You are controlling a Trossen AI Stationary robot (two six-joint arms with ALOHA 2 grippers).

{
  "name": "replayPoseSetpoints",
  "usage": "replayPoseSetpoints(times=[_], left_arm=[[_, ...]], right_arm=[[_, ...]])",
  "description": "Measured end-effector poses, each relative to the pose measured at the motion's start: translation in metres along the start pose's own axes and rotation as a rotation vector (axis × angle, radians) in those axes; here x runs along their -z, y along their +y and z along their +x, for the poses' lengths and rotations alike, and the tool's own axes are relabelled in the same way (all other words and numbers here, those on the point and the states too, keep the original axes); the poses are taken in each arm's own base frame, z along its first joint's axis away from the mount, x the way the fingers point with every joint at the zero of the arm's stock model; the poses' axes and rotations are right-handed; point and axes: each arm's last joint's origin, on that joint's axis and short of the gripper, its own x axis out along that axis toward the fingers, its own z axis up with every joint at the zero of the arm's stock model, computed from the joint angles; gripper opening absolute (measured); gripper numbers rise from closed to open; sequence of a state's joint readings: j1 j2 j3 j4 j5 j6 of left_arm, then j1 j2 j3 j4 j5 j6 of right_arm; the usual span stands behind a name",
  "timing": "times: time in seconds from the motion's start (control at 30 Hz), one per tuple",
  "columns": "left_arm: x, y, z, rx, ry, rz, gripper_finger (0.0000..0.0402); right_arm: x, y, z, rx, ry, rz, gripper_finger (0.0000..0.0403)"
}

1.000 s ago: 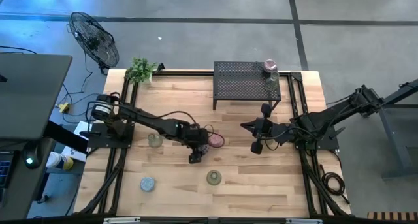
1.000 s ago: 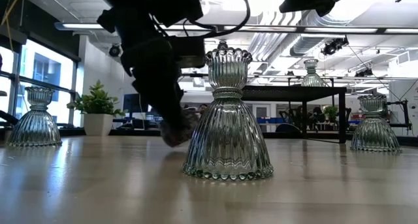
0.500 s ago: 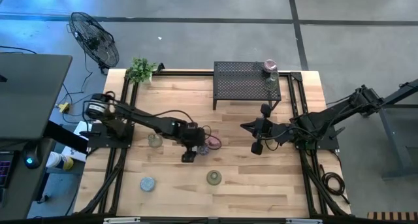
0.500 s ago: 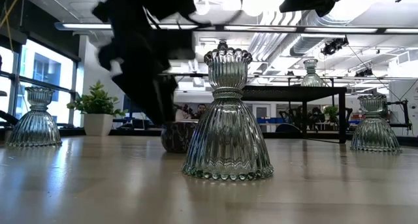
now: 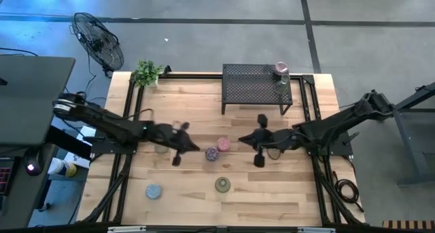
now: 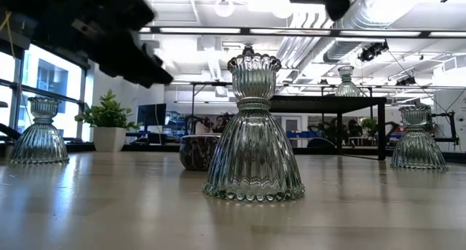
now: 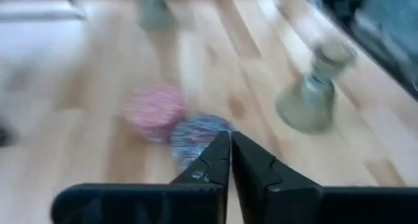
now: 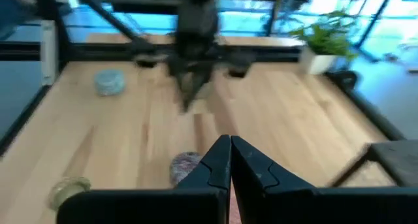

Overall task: Pick & Place candle stick holders
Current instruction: Put the black scented candle on the shelf

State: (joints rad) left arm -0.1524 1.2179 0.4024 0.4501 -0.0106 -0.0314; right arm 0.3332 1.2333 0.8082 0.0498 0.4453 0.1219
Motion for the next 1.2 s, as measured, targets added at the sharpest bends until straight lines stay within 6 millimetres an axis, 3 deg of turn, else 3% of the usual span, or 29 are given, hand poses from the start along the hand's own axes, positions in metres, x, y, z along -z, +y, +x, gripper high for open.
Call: replayPoseSetpoints(times=[0.17,0.33,0.47,0.7,0.83,1.2], left_arm=[[0.029,0.018,-0.033,-0.149,-0.21,-0.058,0.0033],[0.052,0.031,-0.048,-0.219,-0.24,-0.143,0.0034],[0.056,0.035,-0.05,-0.235,-0.235,-0.169,0.0034],[0.055,0.035,-0.05,-0.219,-0.235,-0.164,0.0034],[0.055,0.035,-0.05,-0.219,-0.235,-0.163,0.0034],[0.055,0.035,-0.05,-0.22,-0.233,-0.163,0.0034]], right_arm=[[-0.008,0.002,0.029,-0.011,0.048,0.002,0.0004],[-0.011,0.003,0.061,-0.011,0.137,-0.01,0.0042],[-0.007,0.003,0.087,-0.01,0.24,-0.027,0.0115],[0.001,0.012,0.129,-0.115,0.388,-0.014,0.0282],[0.013,0.015,0.154,-0.164,0.457,-0.012,0.034],[0.039,0.012,0.19,-0.215,0.557,-0.093,0.0352]])
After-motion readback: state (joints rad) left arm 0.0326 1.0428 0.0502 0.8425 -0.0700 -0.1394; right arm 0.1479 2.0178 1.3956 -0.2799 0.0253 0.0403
